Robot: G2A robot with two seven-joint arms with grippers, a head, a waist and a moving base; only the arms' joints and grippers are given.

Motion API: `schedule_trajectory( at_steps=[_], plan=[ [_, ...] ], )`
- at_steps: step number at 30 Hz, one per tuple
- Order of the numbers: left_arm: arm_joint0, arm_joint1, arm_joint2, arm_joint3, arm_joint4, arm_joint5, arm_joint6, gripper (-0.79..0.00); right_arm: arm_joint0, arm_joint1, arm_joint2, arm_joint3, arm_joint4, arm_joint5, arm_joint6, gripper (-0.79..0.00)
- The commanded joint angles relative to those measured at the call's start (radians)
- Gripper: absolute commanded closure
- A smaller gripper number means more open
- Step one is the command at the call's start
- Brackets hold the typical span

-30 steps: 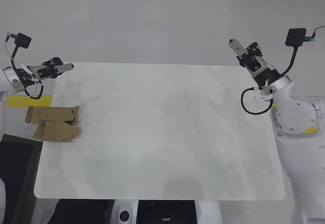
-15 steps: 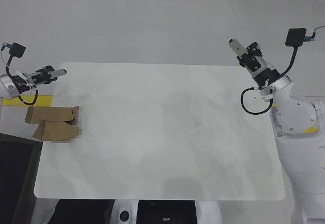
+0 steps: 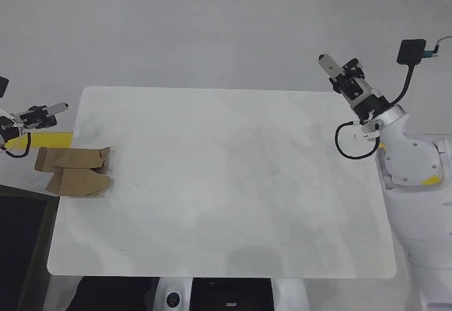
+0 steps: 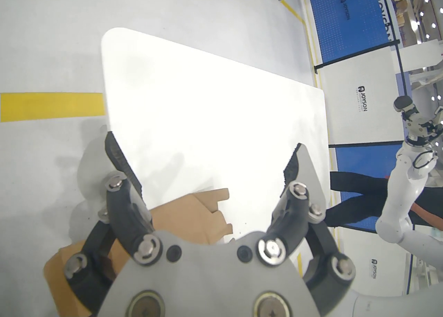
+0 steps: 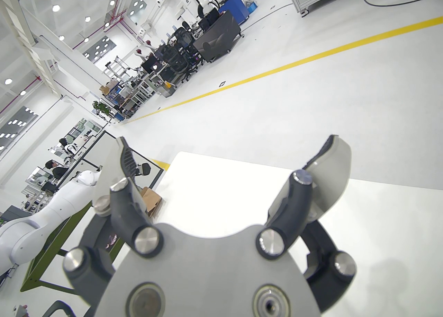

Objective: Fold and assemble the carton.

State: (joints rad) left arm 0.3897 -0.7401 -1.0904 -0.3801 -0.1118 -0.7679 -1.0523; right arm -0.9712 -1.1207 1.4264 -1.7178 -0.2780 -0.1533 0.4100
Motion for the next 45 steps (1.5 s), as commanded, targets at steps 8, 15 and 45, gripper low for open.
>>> schedule_trajectory(
  at_steps=[8,15,45],
  plan=[
    [-0.062,0.005,0.012,0.155,0.061,0.085,-0.008,-0.785,0.0,0.0,0.0,0.0,0.0,0.0,0.0,-0.785],
    [-0.057,0.011,0.027,0.195,0.113,0.169,-0.027,-0.785,0.0,0.0,0.0,0.0,0.0,0.0,0.0,-0.785],
    [0.005,0.019,0.025,0.203,0.14,0.216,-0.138,-0.24,0.0,0.0,0.0,0.0,0.0,0.0,0.0,-0.785]
  ],
)
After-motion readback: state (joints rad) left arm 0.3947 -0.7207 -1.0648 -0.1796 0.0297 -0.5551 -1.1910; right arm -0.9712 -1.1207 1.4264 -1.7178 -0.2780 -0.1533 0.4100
